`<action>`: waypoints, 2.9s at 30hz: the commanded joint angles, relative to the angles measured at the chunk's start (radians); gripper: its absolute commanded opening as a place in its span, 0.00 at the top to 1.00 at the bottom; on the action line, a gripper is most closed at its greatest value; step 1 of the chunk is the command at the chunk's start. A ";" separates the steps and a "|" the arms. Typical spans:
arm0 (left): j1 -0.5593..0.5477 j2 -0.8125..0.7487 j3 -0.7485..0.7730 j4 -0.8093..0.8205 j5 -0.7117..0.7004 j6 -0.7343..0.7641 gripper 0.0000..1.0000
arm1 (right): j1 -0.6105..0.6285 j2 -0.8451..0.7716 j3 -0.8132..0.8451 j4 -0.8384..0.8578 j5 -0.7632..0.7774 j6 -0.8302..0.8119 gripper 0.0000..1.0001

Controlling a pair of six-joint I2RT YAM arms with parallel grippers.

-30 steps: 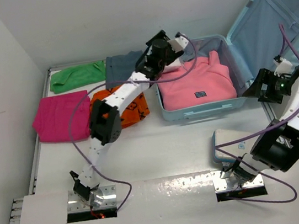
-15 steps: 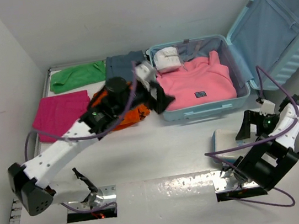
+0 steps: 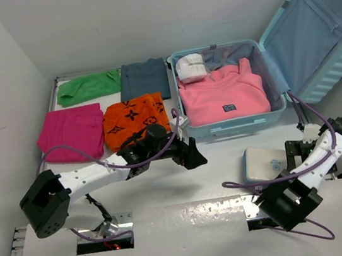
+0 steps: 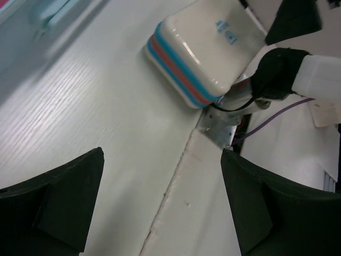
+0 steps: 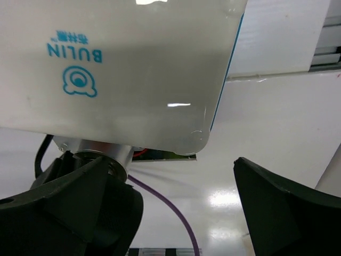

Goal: Pack the luggage

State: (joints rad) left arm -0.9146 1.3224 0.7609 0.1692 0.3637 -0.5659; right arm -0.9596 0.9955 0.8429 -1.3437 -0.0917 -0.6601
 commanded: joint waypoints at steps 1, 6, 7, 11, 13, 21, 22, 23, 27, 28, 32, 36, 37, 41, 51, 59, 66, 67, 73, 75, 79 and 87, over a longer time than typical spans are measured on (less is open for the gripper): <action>-0.041 0.063 -0.009 0.251 0.028 -0.095 0.08 | -0.045 0.034 -0.033 0.041 0.028 -0.121 0.01; -0.062 0.165 0.020 0.337 -0.006 -0.131 0.08 | -0.094 0.199 -0.002 0.058 -0.077 -0.170 0.01; -0.063 0.166 0.020 0.348 -0.020 -0.141 0.08 | -0.100 0.222 -0.001 0.064 -0.120 -0.173 0.01; -0.063 0.193 0.020 0.359 -0.052 -0.172 0.08 | -0.120 0.273 -0.051 0.078 -0.227 -0.210 0.01; -0.053 0.180 -0.009 0.359 -0.063 -0.183 0.08 | -0.119 0.305 -0.073 0.112 -0.253 -0.199 0.01; 0.028 0.110 -0.153 0.276 -0.039 -0.250 0.06 | 0.084 0.341 -0.243 0.245 -0.313 -0.142 0.01; 0.037 0.110 -0.172 0.288 -0.039 -0.267 0.06 | 0.113 0.332 -0.263 0.258 -0.316 -0.125 0.01; 0.037 0.100 -0.189 0.297 -0.039 -0.279 0.05 | 0.172 0.330 -0.280 0.279 -0.318 -0.075 0.03; 0.049 0.081 -0.250 0.342 -0.039 -0.328 0.05 | 0.385 0.322 -0.301 0.337 -0.303 0.028 0.18; 0.049 0.081 -0.264 0.352 -0.029 -0.338 0.05 | 0.427 0.318 -0.301 0.347 -0.306 0.040 0.22; 0.049 0.070 -0.288 0.404 -0.019 -0.362 0.04 | 0.581 0.324 -0.278 0.328 -0.304 0.105 0.45; 0.049 0.051 -0.308 0.423 0.017 -0.396 0.04 | 0.720 0.356 -0.231 0.351 -0.278 0.171 0.67; 0.049 0.051 -0.308 0.423 0.027 -0.396 0.04 | 0.731 0.368 -0.223 0.345 -0.278 0.174 0.71; 0.097 0.051 -0.342 0.461 0.098 -0.428 0.04 | 0.756 0.454 -0.167 0.328 -0.316 0.217 0.90; 0.154 0.051 -0.383 0.503 0.112 -0.450 0.04 | 0.860 0.440 -0.036 0.319 -0.359 0.373 0.82; 0.220 0.051 -0.383 0.452 0.113 -0.459 0.04 | 1.024 0.410 -0.005 0.310 -0.450 0.595 0.47; 0.244 0.040 -0.437 0.340 0.089 -0.479 0.04 | 1.056 0.405 0.002 0.353 -0.300 0.737 0.28; 0.244 0.031 -0.448 0.340 0.089 -0.479 0.04 | 1.041 0.408 0.007 0.351 -0.283 0.752 0.28; 0.221 0.031 -0.552 0.479 0.165 -0.531 0.05 | 0.964 0.414 0.008 0.353 -0.336 0.742 0.73; 0.195 0.053 -0.561 0.583 0.165 -0.555 0.05 | 0.964 0.387 -0.028 0.414 -0.388 0.722 0.84; 0.163 0.122 -0.571 0.688 0.165 -0.580 0.05 | 0.970 0.422 -0.067 0.459 -0.480 0.699 0.90; 0.134 0.264 -0.526 0.756 0.153 -0.611 0.05 | 1.028 0.518 -0.067 0.483 -0.484 0.741 0.82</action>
State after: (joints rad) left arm -0.7582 1.5425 0.2218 0.8616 0.5312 -1.1675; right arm 0.0185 1.4471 0.7910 -0.8894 -0.5621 0.0429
